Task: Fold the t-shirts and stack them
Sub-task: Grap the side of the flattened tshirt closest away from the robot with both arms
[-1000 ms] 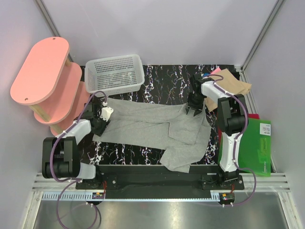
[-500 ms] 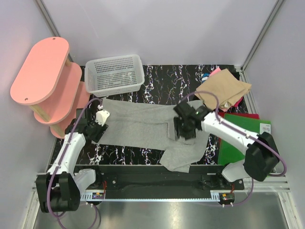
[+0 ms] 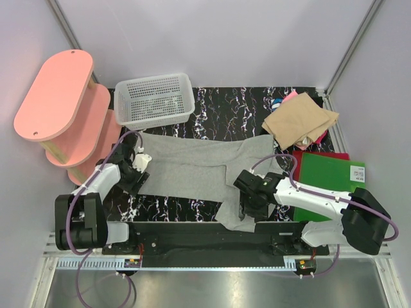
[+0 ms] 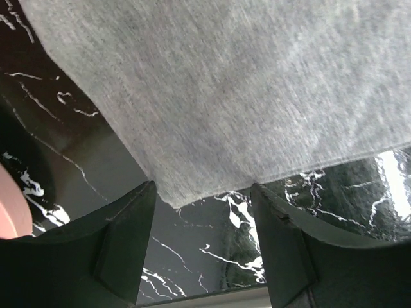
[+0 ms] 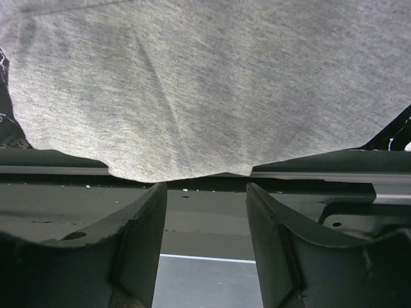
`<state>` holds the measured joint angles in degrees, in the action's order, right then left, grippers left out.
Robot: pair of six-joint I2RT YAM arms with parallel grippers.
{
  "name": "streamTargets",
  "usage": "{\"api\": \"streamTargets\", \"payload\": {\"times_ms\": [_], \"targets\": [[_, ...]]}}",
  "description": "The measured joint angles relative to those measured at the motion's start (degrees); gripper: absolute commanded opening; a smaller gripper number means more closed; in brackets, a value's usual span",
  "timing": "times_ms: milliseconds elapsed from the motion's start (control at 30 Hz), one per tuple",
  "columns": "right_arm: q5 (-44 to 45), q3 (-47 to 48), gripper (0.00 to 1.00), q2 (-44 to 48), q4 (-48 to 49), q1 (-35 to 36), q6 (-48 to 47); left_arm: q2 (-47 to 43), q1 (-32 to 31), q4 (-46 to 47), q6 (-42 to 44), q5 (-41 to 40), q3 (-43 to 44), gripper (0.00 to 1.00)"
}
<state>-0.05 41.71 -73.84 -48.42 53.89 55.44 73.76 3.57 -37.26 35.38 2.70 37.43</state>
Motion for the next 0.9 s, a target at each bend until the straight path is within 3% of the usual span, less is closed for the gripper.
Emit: {"api": "streamTargets", "payload": {"times_ms": [533, 767, 867, 900], "targets": [[0.70, -4.28, 0.62, -1.31, 1.07, 1.51, 4.39, 2.19, 0.31, 1.62, -0.04, -0.15, 1.42, 0.66], [1.20, -1.31, 0.57, -9.81, 2.12, 1.81, 3.69, 3.56, 0.35, 2.69, 0.17, -0.48, 1.99, 0.87], [1.33, -1.20, 0.51, -9.84, 2.40, 1.99, 3.65, 3.15, 0.48, 3.04, 0.37, -0.85, 1.88, 0.84], [1.33, -1.18, 0.49, -9.84, 2.64, 2.03, 3.61, 2.84, 0.50, 3.17, 0.42, -0.96, 1.66, 0.73]]}}
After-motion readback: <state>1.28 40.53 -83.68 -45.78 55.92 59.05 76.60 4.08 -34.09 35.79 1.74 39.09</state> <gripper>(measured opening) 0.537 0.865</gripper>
